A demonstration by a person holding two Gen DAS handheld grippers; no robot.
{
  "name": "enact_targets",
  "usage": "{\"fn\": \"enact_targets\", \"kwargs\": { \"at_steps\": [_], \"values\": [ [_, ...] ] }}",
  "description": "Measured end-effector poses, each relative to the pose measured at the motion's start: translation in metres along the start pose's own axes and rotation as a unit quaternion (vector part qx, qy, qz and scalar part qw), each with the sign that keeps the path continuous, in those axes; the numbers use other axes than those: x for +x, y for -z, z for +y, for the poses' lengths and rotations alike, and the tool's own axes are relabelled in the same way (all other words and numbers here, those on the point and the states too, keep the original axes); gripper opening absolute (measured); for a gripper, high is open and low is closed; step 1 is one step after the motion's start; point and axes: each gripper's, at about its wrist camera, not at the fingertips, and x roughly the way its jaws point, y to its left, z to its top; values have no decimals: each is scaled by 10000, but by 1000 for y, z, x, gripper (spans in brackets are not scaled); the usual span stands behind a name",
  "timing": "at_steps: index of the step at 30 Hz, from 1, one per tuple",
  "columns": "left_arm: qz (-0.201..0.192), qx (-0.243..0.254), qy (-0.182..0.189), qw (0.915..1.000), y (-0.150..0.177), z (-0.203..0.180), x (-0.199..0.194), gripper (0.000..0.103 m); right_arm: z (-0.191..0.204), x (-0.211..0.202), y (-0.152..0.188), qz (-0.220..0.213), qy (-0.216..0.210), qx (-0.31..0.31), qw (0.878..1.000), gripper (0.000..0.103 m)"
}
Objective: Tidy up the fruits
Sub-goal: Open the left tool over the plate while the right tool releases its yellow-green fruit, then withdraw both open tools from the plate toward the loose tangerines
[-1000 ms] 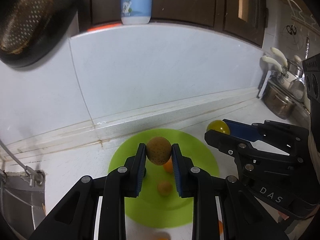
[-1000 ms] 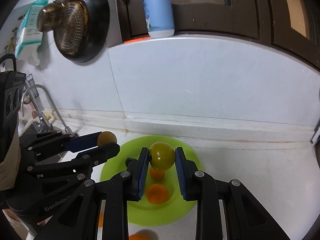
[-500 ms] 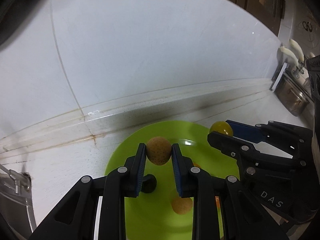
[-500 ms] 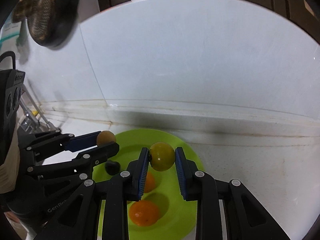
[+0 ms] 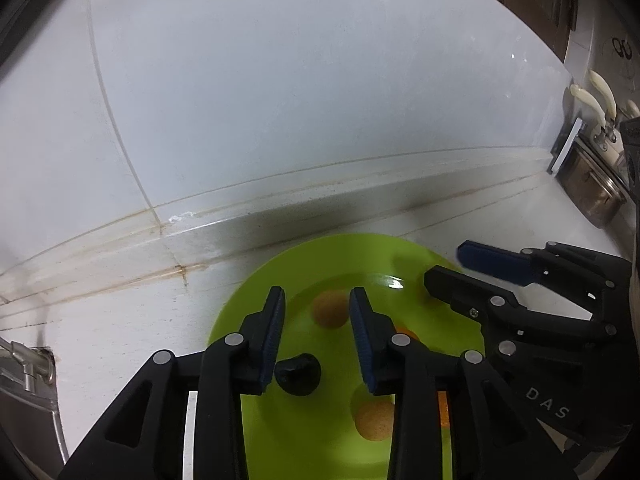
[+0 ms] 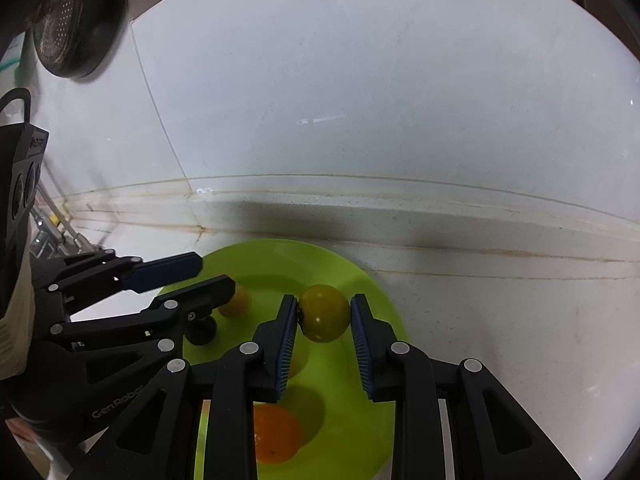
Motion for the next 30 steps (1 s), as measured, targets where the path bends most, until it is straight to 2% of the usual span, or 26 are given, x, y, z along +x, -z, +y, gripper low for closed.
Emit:
{"fn": "enact_targets", "kwargs": {
  "at_steps": [2,6,9,12,17,21,25,30],
  "values": [
    [-56,4,-92,9999,0,0,-7,33,0,-5,-1,-71,35,8,10000,37],
    [-268,-48,-136,9995,2,-1,-30,41,2,-23,-1,-213,89,-8,9997,37],
    [-449,-36,-161,9989,5,-4,-53,42,4,-42,-1,-357,127,1,9993,38],
    [-620,-67,-147,9979,10,-8,-76,48,7,-65,1,-542,160,14,9984,46],
    [-878,-167,-103,9959,24,-13,-114,55,13,-104,13,-800,200,-44,9966,47],
    [-1044,-155,-129,9943,35,-19,-140,59,15,-130,23,-976,221,7,9950,55],
    [-1159,-127,-174,9930,48,-25,-162,64,22,-154,35,-1137,288,-76,9931,55],
    [-1212,-77,-224,9923,66,-29,-182,67,31,-179,52,-1287,331,-198,9909,61]
  ]
}}
